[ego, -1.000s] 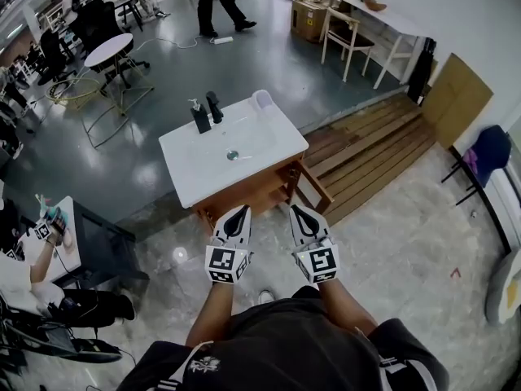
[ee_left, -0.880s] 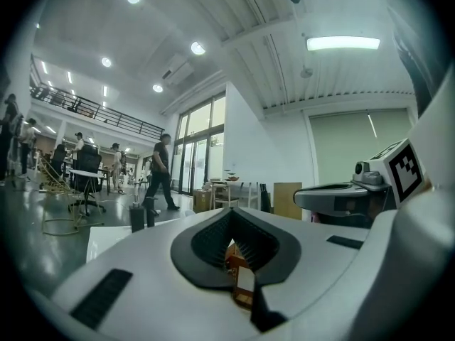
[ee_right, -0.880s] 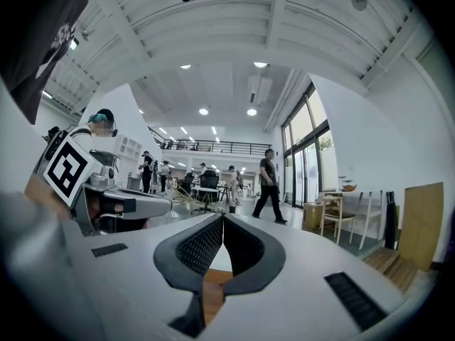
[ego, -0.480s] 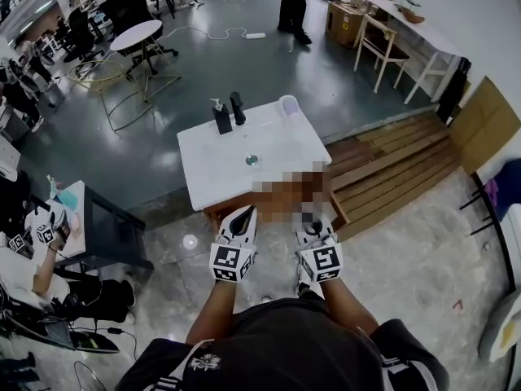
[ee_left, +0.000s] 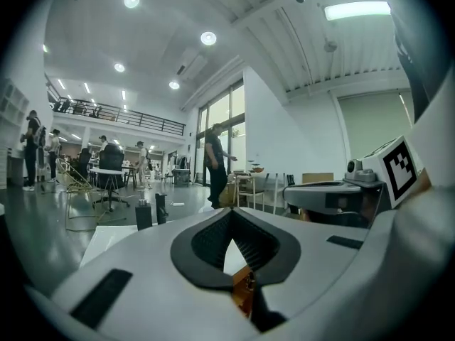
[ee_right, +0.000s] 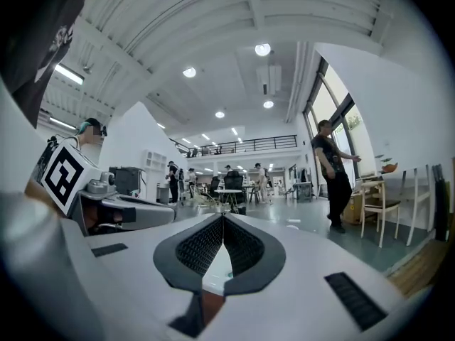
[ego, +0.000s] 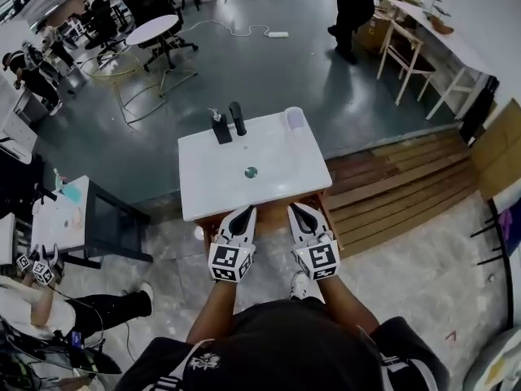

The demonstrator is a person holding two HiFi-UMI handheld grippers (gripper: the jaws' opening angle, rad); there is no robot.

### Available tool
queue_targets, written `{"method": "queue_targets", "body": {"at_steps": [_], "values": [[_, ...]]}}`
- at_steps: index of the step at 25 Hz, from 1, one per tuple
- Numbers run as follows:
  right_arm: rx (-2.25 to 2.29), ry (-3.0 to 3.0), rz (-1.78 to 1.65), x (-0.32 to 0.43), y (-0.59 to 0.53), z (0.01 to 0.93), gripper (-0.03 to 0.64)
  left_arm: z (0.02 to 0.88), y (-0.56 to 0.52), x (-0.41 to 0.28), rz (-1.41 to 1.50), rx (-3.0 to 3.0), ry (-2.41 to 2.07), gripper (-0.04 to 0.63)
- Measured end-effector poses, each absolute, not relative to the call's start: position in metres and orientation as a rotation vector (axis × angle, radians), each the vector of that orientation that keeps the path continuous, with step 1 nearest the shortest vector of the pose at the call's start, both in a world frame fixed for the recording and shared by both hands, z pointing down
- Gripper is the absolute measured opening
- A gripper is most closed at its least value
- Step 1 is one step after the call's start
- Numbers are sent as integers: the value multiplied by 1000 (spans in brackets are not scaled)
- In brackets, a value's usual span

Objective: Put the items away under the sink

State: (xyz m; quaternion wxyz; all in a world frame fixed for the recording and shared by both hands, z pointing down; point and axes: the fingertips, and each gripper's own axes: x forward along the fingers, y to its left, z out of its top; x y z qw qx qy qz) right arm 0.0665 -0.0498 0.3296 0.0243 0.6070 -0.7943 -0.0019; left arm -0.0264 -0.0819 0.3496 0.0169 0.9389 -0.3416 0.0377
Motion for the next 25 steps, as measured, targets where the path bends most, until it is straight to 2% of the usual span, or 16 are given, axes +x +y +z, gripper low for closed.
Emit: {"method": "queue_targets", "body": {"at_steps": [10, 16, 25], "values": [[1800, -2566, 92, 107, -77, 345, 23, 353, -93, 11, 215, 2868, -1184, 5], [1751, -2625, 107, 103, -96, 349, 23, 352, -108, 14, 294, 2873, -1254, 5], [1667, -2647, 98, 96, -146, 358, 23, 364, -158, -1, 262, 2792, -1349, 5]]}}
